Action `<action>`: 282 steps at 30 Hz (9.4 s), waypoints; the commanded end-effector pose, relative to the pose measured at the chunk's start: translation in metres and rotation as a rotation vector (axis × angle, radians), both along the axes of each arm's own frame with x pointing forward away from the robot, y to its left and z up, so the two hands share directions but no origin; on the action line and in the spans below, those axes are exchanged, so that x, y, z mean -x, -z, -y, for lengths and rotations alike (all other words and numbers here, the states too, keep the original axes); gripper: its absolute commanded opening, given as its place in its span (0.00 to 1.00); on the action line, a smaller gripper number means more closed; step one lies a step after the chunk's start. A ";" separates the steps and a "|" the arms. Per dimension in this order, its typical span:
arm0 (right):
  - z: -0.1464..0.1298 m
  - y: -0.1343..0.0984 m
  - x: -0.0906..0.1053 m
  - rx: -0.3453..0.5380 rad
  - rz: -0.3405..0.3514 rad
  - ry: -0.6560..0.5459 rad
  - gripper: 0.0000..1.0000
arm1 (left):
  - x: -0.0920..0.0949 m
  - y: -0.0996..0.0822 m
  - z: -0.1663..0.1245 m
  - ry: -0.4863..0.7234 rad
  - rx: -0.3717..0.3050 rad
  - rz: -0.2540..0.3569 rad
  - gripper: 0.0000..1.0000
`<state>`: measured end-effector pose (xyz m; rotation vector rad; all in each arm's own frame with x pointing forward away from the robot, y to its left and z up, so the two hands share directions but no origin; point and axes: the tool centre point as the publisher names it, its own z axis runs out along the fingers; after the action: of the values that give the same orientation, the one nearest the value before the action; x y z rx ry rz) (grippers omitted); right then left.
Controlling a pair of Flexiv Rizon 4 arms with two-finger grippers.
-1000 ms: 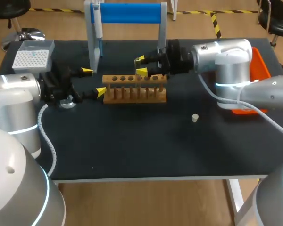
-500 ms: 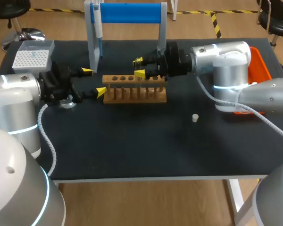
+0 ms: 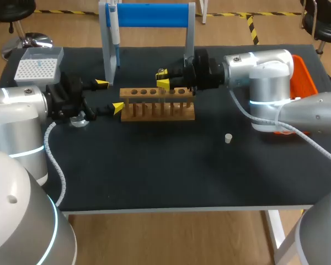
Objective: Invert the test tube, pick up the pipette, mount the tip to pipette, aspirate from beaker and dispense into the tube, eject the tip, return the pipette, and cap with the stopper.
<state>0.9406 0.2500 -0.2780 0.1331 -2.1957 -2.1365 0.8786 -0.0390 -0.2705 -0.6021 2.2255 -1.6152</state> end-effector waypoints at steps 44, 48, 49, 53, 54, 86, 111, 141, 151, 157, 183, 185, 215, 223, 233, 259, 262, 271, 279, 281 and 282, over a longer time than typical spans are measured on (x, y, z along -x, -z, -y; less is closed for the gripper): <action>0.002 -0.035 -0.004 -0.020 0.001 0.029 0.00 | 0.001 0.001 0.001 -0.004 0.001 0.003 1.00; 0.002 -0.038 -0.005 -0.019 0.003 0.035 0.00 | 0.001 0.001 0.001 -0.004 0.001 0.003 1.00; 0.002 -0.040 -0.005 -0.019 0.003 0.035 0.00 | 0.001 0.001 0.001 -0.004 0.001 0.003 1.00; 0.001 -0.044 -0.004 -0.020 0.005 0.033 0.00 | 0.001 0.001 0.001 -0.004 0.001 0.003 1.00; 0.001 -0.045 -0.004 -0.020 0.007 0.033 0.00 | 0.001 0.001 0.001 -0.004 0.001 0.003 1.00; 0.008 -0.076 0.002 -0.027 0.008 0.057 0.00 | 0.001 0.001 0.001 -0.004 0.001 0.003 1.00; 0.022 -0.093 0.016 0.023 -0.016 0.084 0.00 | 0.001 0.001 0.001 -0.004 0.001 0.003 1.00; 0.039 -0.084 0.015 0.110 -1.015 0.090 0.00 | 0.001 0.001 0.001 -0.004 0.001 0.003 1.00; 0.037 -0.089 0.014 0.113 -1.195 0.093 0.00 | 0.001 0.001 0.001 -0.004 0.001 0.003 1.00; 0.037 -0.089 0.014 0.113 -1.195 0.093 0.00 | 0.001 0.001 0.001 -0.004 0.001 0.003 1.00; 0.041 -0.094 0.014 0.142 -1.472 0.056 0.00 | 0.001 0.001 0.001 -0.004 0.001 0.003 1.00; 0.041 -0.093 0.016 0.146 -1.477 0.060 0.00 | 0.001 0.001 0.001 -0.004 0.001 0.003 1.00; 0.039 -0.090 0.023 0.137 -1.558 0.081 0.00 | 0.001 0.001 0.001 -0.004 0.001 0.003 1.00; 0.039 -0.090 0.023 0.137 -1.558 0.081 0.00 | 0.011 -0.024 0.019 0.183 -0.010 0.385 1.00; 0.039 -0.090 0.023 0.137 -1.558 0.081 0.00 | 0.024 -0.043 0.031 0.179 -0.176 0.680 1.00; 0.039 -0.090 0.023 0.137 -1.558 0.081 0.00 | 0.057 -0.084 0.089 0.462 -0.267 1.369 1.00; 0.039 -0.090 0.023 0.137 -1.558 0.081 0.00 | 0.058 -0.084 0.091 0.467 -0.288 1.371 1.00; 0.039 -0.090 0.023 0.137 -1.558 0.081 0.00 | 0.058 -0.084 0.091 0.467 -0.288 1.371 1.00; 0.039 -0.090 0.023 0.137 -1.558 0.081 0.00 | 0.058 -0.086 0.098 0.490 -0.305 1.392 1.00; 0.039 -0.090 0.023 0.137 -1.558 0.081 0.00 | 0.059 -0.091 0.114 0.535 -0.320 1.458 1.00; 0.039 -0.090 0.023 0.137 -1.558 0.081 0.00 | 0.060 -0.093 0.121 0.552 -0.323 1.478 1.00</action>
<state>0.9178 0.2111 -0.1886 -1.1697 -1.2659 -1.1613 0.8116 -0.1421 -0.1804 1.0225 1.3705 -1.1144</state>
